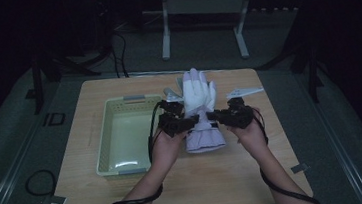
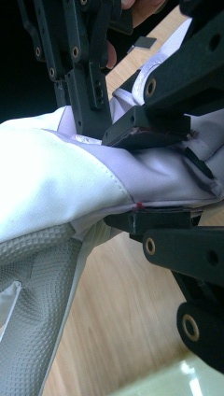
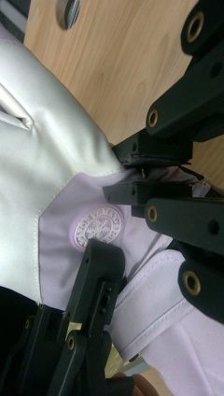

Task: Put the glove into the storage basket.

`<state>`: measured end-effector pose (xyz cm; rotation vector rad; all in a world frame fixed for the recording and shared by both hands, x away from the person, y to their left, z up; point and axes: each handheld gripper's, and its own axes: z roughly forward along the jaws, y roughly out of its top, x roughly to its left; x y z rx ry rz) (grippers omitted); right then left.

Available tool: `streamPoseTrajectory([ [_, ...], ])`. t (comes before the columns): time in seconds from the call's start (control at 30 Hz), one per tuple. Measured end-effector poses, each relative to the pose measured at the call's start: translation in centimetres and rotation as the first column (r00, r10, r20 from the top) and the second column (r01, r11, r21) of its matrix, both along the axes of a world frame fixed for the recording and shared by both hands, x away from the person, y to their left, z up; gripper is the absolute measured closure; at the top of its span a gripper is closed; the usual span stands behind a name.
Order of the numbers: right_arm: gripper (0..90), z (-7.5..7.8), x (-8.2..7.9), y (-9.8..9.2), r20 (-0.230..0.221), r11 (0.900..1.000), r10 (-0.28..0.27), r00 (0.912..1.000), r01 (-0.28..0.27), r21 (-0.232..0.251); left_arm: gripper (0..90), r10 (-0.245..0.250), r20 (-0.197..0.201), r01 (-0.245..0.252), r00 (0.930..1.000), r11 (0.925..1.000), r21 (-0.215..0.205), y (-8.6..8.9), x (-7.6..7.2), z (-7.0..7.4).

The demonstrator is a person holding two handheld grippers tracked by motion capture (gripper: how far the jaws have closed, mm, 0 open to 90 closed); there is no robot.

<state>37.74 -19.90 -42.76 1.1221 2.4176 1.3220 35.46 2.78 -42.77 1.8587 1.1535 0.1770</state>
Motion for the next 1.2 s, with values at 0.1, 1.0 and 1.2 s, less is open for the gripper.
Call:
streamPoseTrajectory([
  [0.1, 82.1, 0.2, 0.1, 0.6, 0.001, 1.0, 0.004, 1.0, -0.004, 0.005, 64.7, 0.001, 0.004, -0.001, 1.0, 0.9998, 0.018, 0.6, 0.0, 0.4],
  [1.0, 82.2, -1.0, 1.6, 12.6, -0.061, 0.996, 0.085, 0.9945, -0.086, -0.009, 65.0, 0.026, -0.034, -0.023, 0.9991, 0.9977, 0.064, 12.3, 0.0, -0.7],
  [1.2, 82.1, -1.8, 1.8, 15.7, -0.071, 0.995, 0.094, 0.993, -0.096, -0.025, 64.9, 0.038, -0.047, -0.036, 0.9982, 0.9984, 0.044, 15.3, 0.1, -1.8],
])
